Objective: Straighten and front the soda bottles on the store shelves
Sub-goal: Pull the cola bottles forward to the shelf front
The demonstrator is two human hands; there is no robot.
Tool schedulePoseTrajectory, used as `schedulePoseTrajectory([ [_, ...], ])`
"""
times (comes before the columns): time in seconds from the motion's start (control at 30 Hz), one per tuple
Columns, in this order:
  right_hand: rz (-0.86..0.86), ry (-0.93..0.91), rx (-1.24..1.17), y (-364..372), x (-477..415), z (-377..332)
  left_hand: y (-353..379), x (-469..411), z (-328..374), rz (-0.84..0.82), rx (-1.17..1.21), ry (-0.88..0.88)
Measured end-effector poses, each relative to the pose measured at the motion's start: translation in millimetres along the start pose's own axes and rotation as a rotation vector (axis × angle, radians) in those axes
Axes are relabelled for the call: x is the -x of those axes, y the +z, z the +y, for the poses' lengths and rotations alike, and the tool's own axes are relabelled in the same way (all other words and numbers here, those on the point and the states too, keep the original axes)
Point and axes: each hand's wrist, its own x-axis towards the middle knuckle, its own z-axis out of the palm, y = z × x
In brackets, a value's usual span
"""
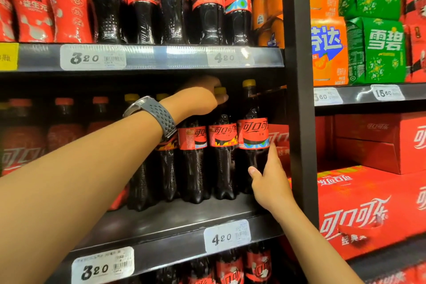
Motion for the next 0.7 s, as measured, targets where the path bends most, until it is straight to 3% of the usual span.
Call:
schedulePoseTrajectory([
  [0.37,-0.004,0.013,-0.009,-5,9,-9,-3,2,4,0.046,0.032,-0.05],
  [0.47,0.158,-0.301,0.31,-7,25,-24,-13,12,-9,0.0,0.083,0.016],
  [0.53,0.241,-0.559,0.402,-8,28,-42,-19,18,-25,0.001,0.084,0.033],
  [0.63,0.129,-0.79,0.428,-5,11,-81,-27,29,-52,0.028,-0.057,0.001],
  [0.7,0.077,-0.862,0.629,-1,-8,-106,-28,36,-70,0.043,-0.215,-0.032],
])
